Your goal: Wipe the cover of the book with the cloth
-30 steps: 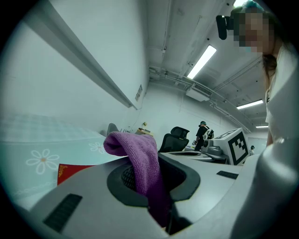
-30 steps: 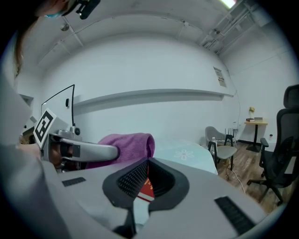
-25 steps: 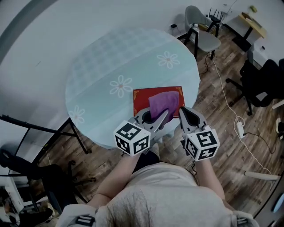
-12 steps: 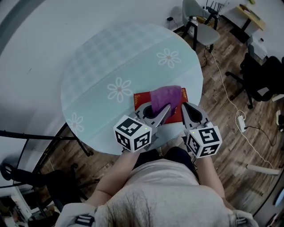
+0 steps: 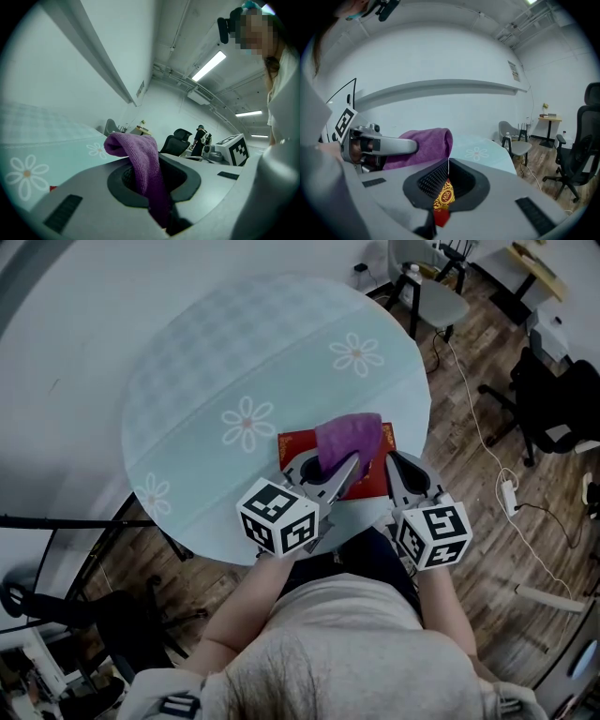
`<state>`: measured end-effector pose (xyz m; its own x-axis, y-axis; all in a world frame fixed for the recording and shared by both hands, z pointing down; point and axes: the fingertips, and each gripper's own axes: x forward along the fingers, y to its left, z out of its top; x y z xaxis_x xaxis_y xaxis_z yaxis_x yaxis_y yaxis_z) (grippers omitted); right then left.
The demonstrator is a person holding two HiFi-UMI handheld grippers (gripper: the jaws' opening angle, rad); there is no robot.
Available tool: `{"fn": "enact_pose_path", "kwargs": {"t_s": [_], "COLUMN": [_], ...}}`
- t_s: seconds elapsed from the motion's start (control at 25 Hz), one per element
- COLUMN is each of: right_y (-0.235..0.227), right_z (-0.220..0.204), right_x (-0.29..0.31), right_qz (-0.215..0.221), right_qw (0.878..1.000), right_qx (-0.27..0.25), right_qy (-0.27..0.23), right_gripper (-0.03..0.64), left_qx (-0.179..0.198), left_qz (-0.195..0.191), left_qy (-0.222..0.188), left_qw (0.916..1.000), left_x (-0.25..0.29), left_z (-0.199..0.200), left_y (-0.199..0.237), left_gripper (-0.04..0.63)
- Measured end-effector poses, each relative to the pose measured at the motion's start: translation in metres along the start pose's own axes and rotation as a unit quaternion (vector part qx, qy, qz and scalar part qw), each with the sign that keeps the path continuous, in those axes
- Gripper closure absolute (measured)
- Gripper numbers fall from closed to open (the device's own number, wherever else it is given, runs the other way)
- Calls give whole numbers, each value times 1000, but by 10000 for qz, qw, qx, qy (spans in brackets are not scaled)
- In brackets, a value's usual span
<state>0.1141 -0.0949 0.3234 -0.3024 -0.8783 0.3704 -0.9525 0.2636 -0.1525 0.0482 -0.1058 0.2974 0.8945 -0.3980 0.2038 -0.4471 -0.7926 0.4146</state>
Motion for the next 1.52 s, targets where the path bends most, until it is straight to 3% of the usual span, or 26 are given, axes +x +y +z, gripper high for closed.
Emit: {"fn": "enact_pose_path", "kwargs": {"t_s": [0.52, 1.52], "right_y": [-30, -90], "right_z": [-3, -36], "right_x": [17, 57], "right_qz": [298, 794], "right_qw": [9992, 9929], "right_qx": [43, 208], "right_qy": [255, 861], "right_gripper": [594, 594], "left_qx": [-412, -1033], "left_qz": [463, 718], "left_qy": [-69, 328], "left_qw": [9981, 9915], "left_x": [24, 112], "left_z": [-1, -40], "left_y": [13, 25], "left_gripper": [532, 532]}}
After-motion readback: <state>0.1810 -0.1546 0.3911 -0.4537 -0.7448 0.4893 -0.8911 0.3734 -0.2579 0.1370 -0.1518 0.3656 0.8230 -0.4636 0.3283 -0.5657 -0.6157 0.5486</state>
